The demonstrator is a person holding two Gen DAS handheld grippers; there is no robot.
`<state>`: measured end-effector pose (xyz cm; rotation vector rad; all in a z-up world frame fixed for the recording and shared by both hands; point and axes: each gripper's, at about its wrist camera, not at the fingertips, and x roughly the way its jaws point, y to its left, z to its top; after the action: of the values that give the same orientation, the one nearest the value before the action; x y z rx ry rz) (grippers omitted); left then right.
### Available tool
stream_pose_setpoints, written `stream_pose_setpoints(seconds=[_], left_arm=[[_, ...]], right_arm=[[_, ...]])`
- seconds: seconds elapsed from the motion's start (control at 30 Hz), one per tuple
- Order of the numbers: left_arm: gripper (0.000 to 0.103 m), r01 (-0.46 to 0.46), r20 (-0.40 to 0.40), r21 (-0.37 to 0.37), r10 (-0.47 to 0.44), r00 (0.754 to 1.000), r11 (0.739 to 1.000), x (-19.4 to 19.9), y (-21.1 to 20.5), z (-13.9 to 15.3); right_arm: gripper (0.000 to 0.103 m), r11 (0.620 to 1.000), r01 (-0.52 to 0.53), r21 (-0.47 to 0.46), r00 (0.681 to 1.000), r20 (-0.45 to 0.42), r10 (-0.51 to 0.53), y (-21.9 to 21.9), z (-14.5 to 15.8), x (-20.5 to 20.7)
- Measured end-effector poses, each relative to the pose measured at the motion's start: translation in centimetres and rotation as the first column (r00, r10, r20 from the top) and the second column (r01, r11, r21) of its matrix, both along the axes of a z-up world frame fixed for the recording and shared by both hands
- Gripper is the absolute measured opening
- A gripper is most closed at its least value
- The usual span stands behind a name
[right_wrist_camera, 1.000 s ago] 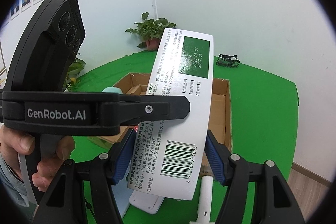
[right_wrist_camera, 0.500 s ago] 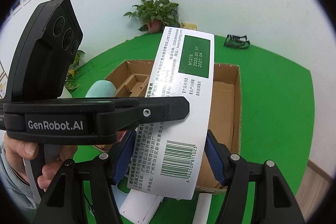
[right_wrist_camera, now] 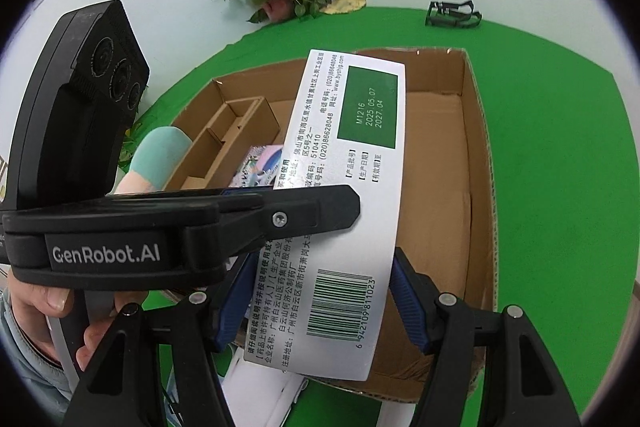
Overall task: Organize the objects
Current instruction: 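Lift the medicine box with the right gripper and carry it over the large box, then lower the medicine box beside the game box and open the right gripper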
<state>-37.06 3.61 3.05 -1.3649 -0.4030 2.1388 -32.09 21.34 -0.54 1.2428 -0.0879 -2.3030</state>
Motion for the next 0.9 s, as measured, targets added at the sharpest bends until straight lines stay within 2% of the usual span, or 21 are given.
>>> stream_pose_setpoints(seconds=[0.1, 0.27, 0.4, 0.77, 0.9], left_arm=[[0.046, -0.005, 0.021, -0.013, 0.006, 1.0, 1.0, -0.2, 0.0, -1.4], [0.047, 0.002, 0.017, -0.08, 0.0, 1.0, 0.997, -0.4, 0.8, -2.6], [0.049, -0.009, 0.042, -0.064, 0.012, 0.999, 0.998, -0.6, 0.2, -3.1], [0.05, -0.067, 0.006, -0.133, 0.069, 0.998, 0.989, 1.2, -2.8, -3.0], [0.05, -0.084, 0.023, -0.155, 0.089, 0.996, 0.984, 2.0, -3.4, -3.2]], right_arm=[[0.064, 1.0, 0.002, 0.003, 1.0, 0.027, -0.002, 0.1, -0.8, -0.3], [0.063, 1.0, 0.013, -0.021, 0.996, 0.092, -0.011, 0.1, -2.4, -1.3], [0.063, 1.0, 0.008, -0.011, 0.995, 0.097, -0.007, -0.2, -2.6, -1.3], [0.062, 0.998, 0.025, 0.054, 0.994, 0.102, -0.03, -0.8, -3.2, -1.5], [0.063, 0.995, 0.04, 0.092, 0.994, 0.101, -0.049, -1.1, -3.4, -1.7]])
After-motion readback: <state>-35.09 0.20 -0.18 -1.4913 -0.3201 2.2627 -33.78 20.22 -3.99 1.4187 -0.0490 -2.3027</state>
